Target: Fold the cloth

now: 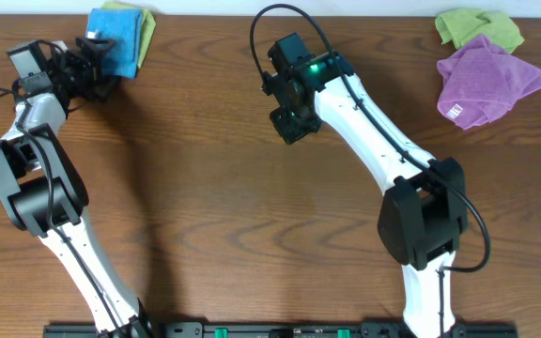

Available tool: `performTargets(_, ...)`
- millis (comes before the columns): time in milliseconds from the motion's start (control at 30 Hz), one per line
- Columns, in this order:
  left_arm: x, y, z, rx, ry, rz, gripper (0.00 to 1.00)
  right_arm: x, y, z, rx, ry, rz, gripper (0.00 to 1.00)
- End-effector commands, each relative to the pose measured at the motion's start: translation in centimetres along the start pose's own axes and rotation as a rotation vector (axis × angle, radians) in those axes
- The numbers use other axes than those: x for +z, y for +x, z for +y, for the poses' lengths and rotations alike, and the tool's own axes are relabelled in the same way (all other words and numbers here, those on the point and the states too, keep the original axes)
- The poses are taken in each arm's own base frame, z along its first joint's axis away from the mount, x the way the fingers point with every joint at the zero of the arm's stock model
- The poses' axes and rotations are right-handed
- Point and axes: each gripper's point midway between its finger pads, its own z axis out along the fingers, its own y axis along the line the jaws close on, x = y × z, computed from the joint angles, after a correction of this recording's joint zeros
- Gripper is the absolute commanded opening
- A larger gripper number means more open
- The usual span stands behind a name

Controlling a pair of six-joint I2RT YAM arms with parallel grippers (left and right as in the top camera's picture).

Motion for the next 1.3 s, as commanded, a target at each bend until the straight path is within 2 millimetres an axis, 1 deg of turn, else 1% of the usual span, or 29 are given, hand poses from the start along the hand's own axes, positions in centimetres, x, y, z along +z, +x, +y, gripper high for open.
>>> performTargets(0,-0.9,0.0,-1.4,0.085,-0.012,-0.014,0.95,-2.2,-0.9,0.8,0.0,-0.005,-0.056,0.01)
performTargets(200,-1.0,0.8,0.4,0.097,-0.077,0.014,0.96,-2.2,-0.9,1.0,-0.003,-0.006,-0.057,0.01)
performTargets(400,-1.1,1.7,1.4,0.111,-0.109,0.048,0.95,-2.2,-0.9,1.0,-0.003,-0.006,-0.057,0.01)
performTargets(467,-1.5,2.1,1.6,0.122,-0.133,0.06,0.95,-2.2,-0.9,1.0,-0.003,-0.006,-0.057,0.01)
performTargets(567,-2.9,2.4,1.3,0.188,-0.197,0.051,0.95,-2.2,-0.9,1.0,-0.004,-0.005,-0.057,0.02)
performTargets(667,-5.6,2.5,0.6,0.256,-0.307,0.012,0.95,-2.2,-0.9,0.8,-0.003,0.006,-0.057,0.01)
performTargets(700,-6.6,2.5,0.0,0.287,-0.331,-0.004,0.95,-2.3,-0.9,0.8,-0.003,0.006,-0.058,0.02)
performTargets(733,-7.4,2.5,-0.7,0.308,-0.345,-0.016,0.96,-2.4,-0.9,0.8,-0.003,0.006,-0.06,0.06)
performTargets(767,-8.4,2.7,-1.8,0.339,-0.352,-0.028,0.96,-2.5,-0.9,0.8,-0.005,0.007,-0.064,0.15)
performTargets(800,-9.1,2.8,-2.5,0.358,-0.355,-0.038,0.96,-2.7,-1.0,0.8,-0.008,0.007,-0.068,0.26)
performTargets(833,-10.2,3.0,-3.9,0.389,-0.359,-0.056,0.95,-3.0,-1.1,0.5,-0.009,0.02,-0.078,0.41)
performTargets(900,-12.3,3.7,-6.2,0.457,-0.365,-0.079,0.95,-3.9,-1.4,0.0,-0.009,0.051,-0.1,0.61)
performTargets(967,-14.4,4.6,-7.7,0.508,-0.396,-0.104,0.95,-4.9,-1.7,-0.5,-0.005,0.075,-0.125,0.73)
performTargets(1000,-15.3,5.0,-8.3,0.527,-0.41,-0.113,0.95,-5.5,-1.9,-0.7,-0.002,0.083,-0.14,0.84)
performTargets(1067,-17.4,6.5,-9.7,0.568,-0.427,-0.115,0.95,-6.6,-2.2,-1.1,-0.011,0.089,-0.17,0.99)
performTargets(1133,-19.2,7.9,-10.5,0.602,-0.448,-0.113,0.95,-7.7,-2.5,-1.7,-0.003,0.1,-0.204,0.99)
performTargets(1167,-20.3,8.8,-11.0,0.622,-0.465,-0.11,0.95,-8.4,-2.8,-2.1,0.0,0.105,-0.226,0.99)
performTargets(1267,-22.9,11.5,-12.1,0.675,-0.485,-0.093,0.96,-10.1,-3.0,-3.0,-0.014,0.119,-0.269,0.99)
